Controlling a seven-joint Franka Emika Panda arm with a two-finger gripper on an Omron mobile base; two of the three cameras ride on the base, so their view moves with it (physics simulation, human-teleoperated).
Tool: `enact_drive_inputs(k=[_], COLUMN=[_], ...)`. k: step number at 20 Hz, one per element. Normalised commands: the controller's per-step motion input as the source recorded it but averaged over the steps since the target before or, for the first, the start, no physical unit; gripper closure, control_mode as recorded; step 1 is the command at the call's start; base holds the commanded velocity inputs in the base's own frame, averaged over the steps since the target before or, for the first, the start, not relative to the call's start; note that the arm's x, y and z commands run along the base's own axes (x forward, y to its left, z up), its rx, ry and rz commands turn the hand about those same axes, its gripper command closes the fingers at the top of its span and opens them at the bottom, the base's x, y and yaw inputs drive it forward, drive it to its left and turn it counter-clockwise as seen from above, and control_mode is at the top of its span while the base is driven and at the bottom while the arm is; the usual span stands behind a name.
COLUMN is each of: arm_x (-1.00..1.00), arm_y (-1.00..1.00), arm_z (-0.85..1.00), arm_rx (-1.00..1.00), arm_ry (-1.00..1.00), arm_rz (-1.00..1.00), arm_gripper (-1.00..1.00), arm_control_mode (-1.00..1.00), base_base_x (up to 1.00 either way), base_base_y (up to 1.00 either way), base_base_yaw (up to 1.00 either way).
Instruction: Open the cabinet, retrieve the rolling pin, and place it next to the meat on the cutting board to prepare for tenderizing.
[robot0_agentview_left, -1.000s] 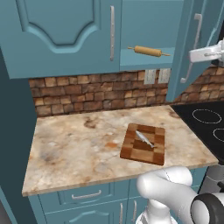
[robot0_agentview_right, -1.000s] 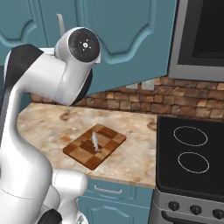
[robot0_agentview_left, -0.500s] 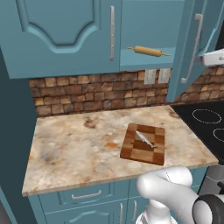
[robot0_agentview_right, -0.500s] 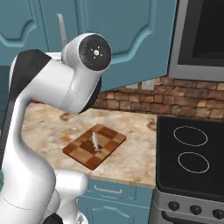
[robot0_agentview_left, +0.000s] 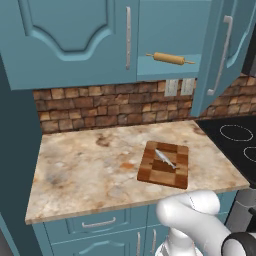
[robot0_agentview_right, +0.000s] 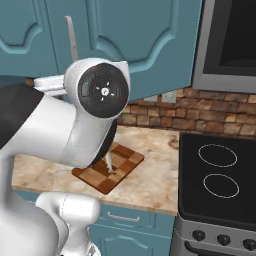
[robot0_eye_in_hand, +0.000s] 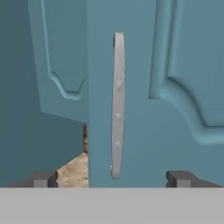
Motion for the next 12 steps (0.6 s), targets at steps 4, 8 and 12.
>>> enact_drive_inputs(k=[4,8,12], arm_x=[-0.78,-0.52,-0.18], arm_y=[0.42,0.74,0.87], arm_z=[0.0,0.0,0.0], arm_rx=[-0.18,-0.26,-0.28], arm_ry=[-0.11,-0.13,-0.07], arm_rz=[-0.15,-0.11,-0.09], arm_gripper=[-1.0,-1.0,-1.0], arm_control_mode=[-1.0,-1.0,-1.0], base_base_x=[0.0,0.0,0.0], base_base_y=[0.0,0.0,0.0], base_base_yaw=[0.0,0.0,0.0])
